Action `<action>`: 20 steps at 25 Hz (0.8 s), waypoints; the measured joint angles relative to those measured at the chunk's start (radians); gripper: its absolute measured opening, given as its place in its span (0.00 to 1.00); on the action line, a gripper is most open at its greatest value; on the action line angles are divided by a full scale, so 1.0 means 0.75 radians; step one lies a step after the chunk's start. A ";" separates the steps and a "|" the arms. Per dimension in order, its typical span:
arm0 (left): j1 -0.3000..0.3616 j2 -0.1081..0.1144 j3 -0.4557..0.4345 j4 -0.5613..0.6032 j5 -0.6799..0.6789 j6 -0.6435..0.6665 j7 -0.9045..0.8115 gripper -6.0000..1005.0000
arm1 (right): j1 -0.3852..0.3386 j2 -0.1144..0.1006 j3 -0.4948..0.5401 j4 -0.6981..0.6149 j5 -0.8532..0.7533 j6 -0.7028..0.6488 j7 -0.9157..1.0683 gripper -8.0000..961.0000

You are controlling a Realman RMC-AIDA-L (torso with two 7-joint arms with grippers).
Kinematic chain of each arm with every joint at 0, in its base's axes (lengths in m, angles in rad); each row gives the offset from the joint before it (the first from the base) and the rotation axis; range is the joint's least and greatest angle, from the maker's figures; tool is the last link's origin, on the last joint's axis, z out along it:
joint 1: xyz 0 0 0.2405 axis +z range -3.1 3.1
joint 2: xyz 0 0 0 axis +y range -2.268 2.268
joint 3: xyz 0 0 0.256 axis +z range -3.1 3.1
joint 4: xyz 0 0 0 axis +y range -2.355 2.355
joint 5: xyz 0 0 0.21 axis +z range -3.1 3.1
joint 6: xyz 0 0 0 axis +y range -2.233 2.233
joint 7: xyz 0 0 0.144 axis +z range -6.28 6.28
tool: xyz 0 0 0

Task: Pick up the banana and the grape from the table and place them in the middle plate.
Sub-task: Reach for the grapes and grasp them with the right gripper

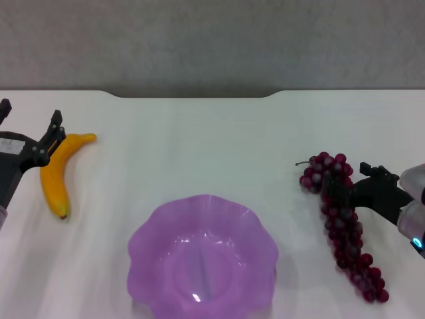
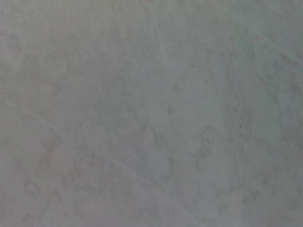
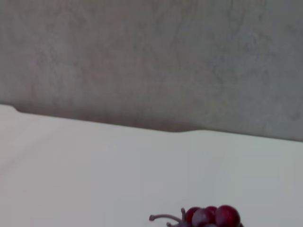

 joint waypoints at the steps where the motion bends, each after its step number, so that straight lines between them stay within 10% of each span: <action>1: 0.000 0.000 0.000 0.000 0.000 0.000 0.000 0.90 | 0.002 0.000 0.000 0.000 -0.009 0.009 0.004 0.94; 20: 0.006 0.000 0.000 0.000 0.000 0.002 -0.003 0.90 | 0.027 0.003 0.000 -0.001 -0.254 0.121 0.137 0.92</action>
